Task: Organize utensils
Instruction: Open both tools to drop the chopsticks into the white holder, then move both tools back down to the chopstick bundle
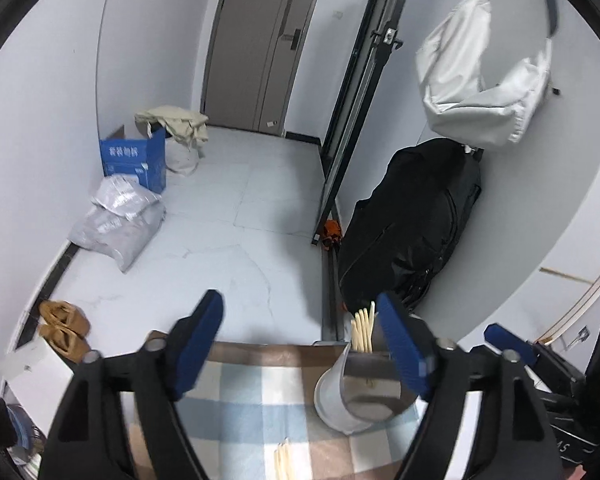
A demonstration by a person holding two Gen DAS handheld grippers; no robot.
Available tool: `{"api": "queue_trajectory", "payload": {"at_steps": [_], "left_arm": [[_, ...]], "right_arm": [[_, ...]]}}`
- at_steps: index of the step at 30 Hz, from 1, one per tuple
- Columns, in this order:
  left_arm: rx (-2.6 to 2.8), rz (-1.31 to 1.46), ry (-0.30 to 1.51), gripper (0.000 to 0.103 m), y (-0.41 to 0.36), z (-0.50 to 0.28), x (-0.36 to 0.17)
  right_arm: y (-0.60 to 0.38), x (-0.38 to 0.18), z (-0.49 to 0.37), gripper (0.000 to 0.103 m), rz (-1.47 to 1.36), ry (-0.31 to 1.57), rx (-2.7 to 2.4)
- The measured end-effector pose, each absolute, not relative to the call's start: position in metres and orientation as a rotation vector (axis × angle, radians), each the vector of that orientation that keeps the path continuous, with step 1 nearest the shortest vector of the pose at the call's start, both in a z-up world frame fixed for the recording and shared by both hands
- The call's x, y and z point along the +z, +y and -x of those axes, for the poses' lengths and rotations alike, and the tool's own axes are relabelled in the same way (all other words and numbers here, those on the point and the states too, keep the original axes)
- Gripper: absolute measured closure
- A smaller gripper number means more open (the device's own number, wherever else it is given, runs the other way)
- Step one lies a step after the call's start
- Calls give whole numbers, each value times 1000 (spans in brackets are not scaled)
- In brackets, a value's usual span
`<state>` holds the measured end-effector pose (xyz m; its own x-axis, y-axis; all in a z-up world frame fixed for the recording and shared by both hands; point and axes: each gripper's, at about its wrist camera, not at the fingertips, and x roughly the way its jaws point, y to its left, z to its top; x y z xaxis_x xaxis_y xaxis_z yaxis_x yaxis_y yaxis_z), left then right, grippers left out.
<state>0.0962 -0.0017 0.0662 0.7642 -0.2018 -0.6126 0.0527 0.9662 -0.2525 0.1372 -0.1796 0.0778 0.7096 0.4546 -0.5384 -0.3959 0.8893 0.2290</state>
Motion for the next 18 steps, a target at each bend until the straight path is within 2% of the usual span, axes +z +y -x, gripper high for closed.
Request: {"api": "queue_trajectory", "payload": {"at_steps": [7,13,18], "left_arm": [[-122,170,641,12,-4,-52,85],[-127,153,649,11,-5,-23,79],[-144,129,676,11,-8,-1,61]], "right_arm": [[-171,90,-83,22,-101,531,515],[-172,81,-39,16,-115,501,535],[-176,58,-15,14,-150,547,540]]}}
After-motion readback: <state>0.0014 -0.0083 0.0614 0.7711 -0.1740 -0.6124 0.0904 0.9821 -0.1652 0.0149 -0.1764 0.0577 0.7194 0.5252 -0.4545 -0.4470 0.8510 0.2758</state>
